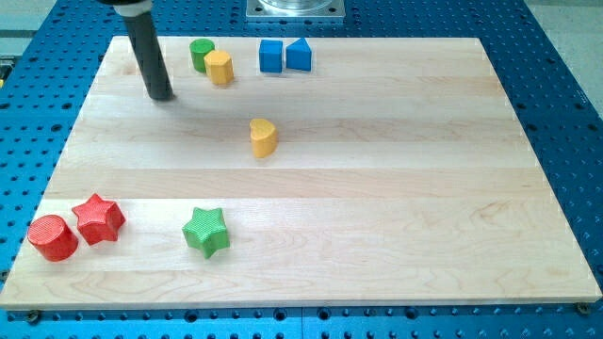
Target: Place the yellow blocks below the cube
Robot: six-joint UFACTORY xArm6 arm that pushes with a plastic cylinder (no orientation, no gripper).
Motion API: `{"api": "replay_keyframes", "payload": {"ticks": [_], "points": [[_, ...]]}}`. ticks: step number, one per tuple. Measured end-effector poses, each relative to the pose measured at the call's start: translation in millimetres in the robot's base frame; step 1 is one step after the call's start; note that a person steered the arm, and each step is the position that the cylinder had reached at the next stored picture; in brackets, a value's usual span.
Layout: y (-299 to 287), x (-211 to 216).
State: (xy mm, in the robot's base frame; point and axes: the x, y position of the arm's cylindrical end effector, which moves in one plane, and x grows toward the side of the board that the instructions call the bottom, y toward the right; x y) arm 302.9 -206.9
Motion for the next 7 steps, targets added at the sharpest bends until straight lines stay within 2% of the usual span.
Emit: {"api": "replay_keyframes", "payload": {"ticks": [1,3,4,5,7], "points": [[0,-42],[62,-58],[75,-53],[101,-23],[111,20]]}}
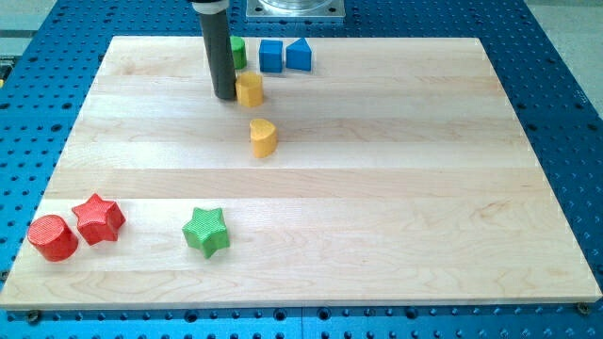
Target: Place the yellow blocks below the cube
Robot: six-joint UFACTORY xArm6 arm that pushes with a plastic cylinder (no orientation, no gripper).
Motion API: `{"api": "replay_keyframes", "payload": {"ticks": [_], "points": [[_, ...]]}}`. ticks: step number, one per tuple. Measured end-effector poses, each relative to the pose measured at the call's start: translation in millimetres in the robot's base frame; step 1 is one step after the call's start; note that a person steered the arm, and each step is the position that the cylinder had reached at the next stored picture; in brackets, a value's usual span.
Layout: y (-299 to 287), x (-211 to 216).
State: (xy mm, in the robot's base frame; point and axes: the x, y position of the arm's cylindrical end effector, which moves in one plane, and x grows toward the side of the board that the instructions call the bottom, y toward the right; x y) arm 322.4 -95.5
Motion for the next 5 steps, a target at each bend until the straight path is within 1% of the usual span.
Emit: {"api": "replay_keyframes", "payload": {"ticks": [1,2,3,4,5], "points": [[23,-1],[22,52],[68,58],[71,28],[70,11]]}}
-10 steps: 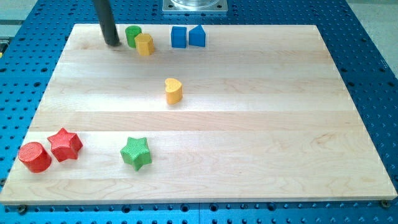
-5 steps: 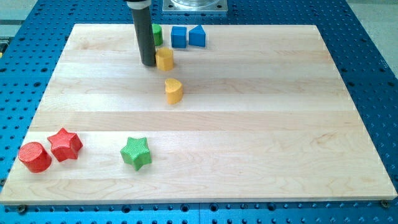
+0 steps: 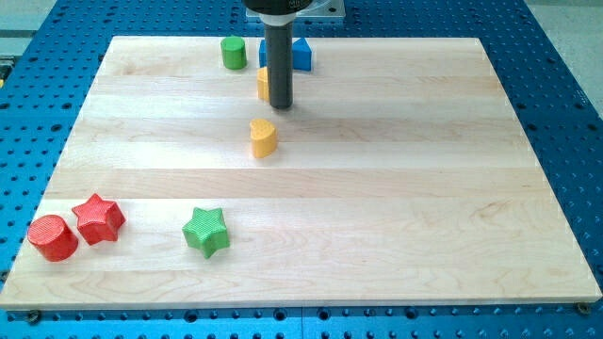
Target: Place the yellow blocks below the cube
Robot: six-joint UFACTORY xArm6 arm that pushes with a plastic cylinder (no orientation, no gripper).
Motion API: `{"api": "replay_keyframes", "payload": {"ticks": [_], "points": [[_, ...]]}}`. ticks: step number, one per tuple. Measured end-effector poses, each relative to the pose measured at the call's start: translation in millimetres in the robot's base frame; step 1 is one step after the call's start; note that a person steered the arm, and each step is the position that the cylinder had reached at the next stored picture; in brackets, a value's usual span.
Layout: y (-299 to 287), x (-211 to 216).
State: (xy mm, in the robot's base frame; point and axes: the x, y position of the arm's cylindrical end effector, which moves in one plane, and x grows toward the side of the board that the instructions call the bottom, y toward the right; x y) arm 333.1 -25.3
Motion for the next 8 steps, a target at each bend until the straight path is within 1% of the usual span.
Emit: {"api": "replay_keyframes", "payload": {"ticks": [1,2,3,4,5,6,7,8], "points": [[39,23],[77,73],[35,121],[0,103],[-22,91],[-32,135],[-65,100],[-63,67]]}}
